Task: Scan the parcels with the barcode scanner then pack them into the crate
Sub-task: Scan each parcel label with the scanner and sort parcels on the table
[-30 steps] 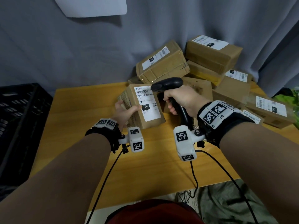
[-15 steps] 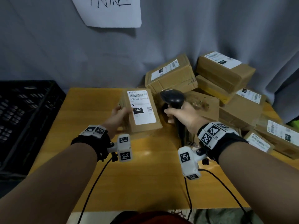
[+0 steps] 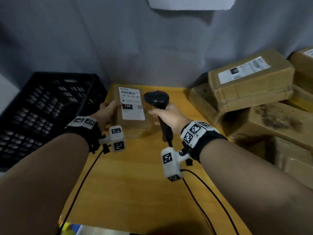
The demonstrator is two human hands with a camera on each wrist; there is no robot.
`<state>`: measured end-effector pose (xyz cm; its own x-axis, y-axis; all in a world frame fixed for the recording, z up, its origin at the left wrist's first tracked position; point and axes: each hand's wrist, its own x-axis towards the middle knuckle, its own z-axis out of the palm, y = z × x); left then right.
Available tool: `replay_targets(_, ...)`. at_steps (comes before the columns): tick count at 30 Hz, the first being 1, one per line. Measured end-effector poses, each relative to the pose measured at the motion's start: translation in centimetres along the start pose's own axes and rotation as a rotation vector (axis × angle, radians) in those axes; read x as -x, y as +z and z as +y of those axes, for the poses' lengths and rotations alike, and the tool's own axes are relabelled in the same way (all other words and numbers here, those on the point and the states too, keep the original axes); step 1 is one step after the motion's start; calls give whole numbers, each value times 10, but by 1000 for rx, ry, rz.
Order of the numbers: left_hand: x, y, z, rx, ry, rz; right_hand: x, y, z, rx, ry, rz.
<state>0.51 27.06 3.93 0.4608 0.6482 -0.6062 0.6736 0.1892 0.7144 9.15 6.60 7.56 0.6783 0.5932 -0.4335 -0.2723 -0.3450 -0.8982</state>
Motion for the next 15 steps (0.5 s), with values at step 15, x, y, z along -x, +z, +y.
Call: replay_targets(15,-68,-25,24,-484,297,215,-83,71,-9,56,16,-33)
